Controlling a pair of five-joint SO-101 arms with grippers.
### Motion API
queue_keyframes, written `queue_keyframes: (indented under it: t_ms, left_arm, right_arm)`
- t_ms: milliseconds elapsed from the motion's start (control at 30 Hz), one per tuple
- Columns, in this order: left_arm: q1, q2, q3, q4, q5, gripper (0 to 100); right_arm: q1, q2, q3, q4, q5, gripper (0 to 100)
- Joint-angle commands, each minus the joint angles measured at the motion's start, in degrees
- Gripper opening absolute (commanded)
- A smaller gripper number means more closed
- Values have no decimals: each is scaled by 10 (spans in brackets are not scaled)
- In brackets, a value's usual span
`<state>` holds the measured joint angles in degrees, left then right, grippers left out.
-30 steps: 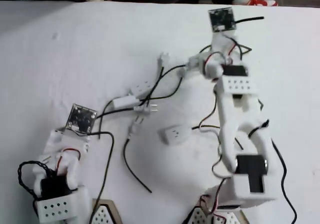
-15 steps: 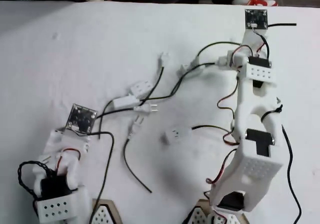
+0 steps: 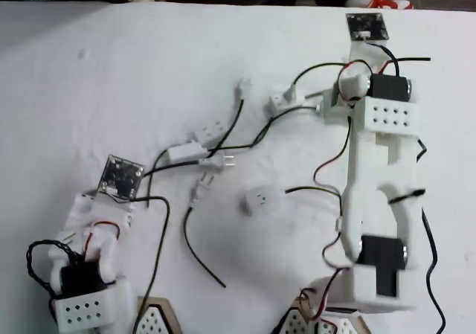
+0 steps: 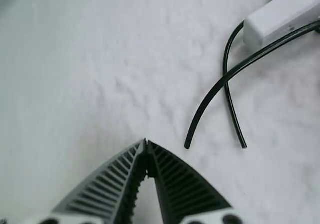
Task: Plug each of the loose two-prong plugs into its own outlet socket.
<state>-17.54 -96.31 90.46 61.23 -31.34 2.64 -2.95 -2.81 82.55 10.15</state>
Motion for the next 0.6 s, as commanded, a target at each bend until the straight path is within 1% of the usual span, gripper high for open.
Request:
queue_keyframes:
  t_ms: [0, 67, 100, 267, 333, 400, 467, 567]
  left_arm:
    - [-1, -4, 4, -14, -4, 24]
    - [-1, -4, 9, -27, -2, 24]
    - [-1, -4, 10, -30, -1, 24]
    - [-1, -4, 5, -32, 0, 24]
    - [0, -4, 0, -28, -2, 24]
    - [13, -4, -11, -14, -4, 24]
    - [35, -4, -26, 4, -4, 24]
    - [86, -3, -58, 33, -4, 23]
  right_arm:
    - [-33, -71, -24, 114, 4, 253]
    - [-52, -82, -19, 153, 4, 232]
    - [-63, -87, -7, 154, 4, 207]
    - [-102, -91, 69, 96, 4, 7]
    - [-107, -91, 97, 82, 4, 34]
    - [-103, -91, 119, 65, 4, 15]
    - [-91, -91, 136, 49, 1, 19]
    - [-70, -91, 154, 25, -1, 18]
